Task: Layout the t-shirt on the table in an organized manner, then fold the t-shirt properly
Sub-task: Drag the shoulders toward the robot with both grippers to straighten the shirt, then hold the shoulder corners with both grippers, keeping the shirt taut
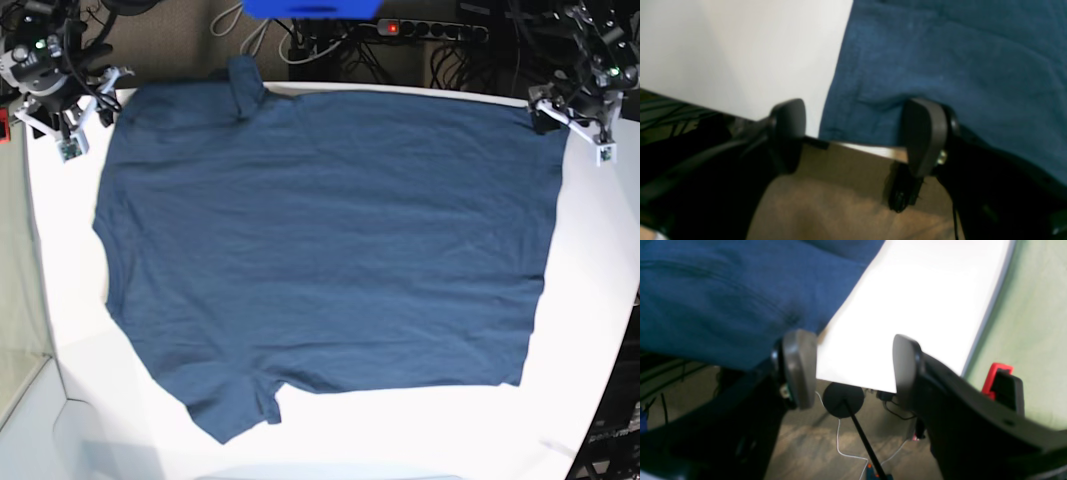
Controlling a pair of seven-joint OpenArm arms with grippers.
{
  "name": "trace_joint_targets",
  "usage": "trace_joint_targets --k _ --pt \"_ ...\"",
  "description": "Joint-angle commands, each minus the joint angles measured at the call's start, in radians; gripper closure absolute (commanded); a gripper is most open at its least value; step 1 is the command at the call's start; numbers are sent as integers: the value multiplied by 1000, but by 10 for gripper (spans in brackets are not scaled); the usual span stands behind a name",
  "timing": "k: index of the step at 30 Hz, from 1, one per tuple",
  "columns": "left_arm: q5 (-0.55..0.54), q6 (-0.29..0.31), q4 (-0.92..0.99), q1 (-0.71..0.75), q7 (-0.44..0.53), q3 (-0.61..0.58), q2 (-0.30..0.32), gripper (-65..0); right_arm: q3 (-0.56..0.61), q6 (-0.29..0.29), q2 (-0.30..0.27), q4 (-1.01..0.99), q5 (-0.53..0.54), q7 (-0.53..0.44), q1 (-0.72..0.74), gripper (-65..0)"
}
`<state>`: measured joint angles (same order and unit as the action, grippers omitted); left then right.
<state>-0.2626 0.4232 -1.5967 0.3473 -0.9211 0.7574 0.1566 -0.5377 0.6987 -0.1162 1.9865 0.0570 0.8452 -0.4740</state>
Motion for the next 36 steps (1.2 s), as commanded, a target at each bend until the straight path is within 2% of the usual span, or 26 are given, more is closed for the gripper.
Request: trace_joint_targets --k 1,5,7,10,13,19,23,36 --pt "10 1 -1 3 -19 3 8 -403 -8 -1 -10 15 2 -17 -1 -365" --pt "7 1 -1 3 -19 3 4 -180 -8 -1 -12 15 2 -17 -4 -366" --pt "6 3 -1 3 -19 3 2 -128 -5 -1 -12 15 2 -16 -19 -366" --pt "6 3 -3 3 -19 3 1 -127 -2 -1 -3 15 8 -16 -36 -366" --pt "6 3 -3 3 -19 3 1 -127 34 -1 40 15 4 -14 -48 -366" --pt "6 3 -11 3 -19 3 -12 -126 170 -1 74 17 7 -14 -99 -366" --pt "6 3 -12 3 -20 3 -13 -126 173 -1 94 17 7 -14 -99 -366" --pt "6 3 -12 3 -20 3 -22 -126 173 -1 95 -23 8 -16 -91 -366"
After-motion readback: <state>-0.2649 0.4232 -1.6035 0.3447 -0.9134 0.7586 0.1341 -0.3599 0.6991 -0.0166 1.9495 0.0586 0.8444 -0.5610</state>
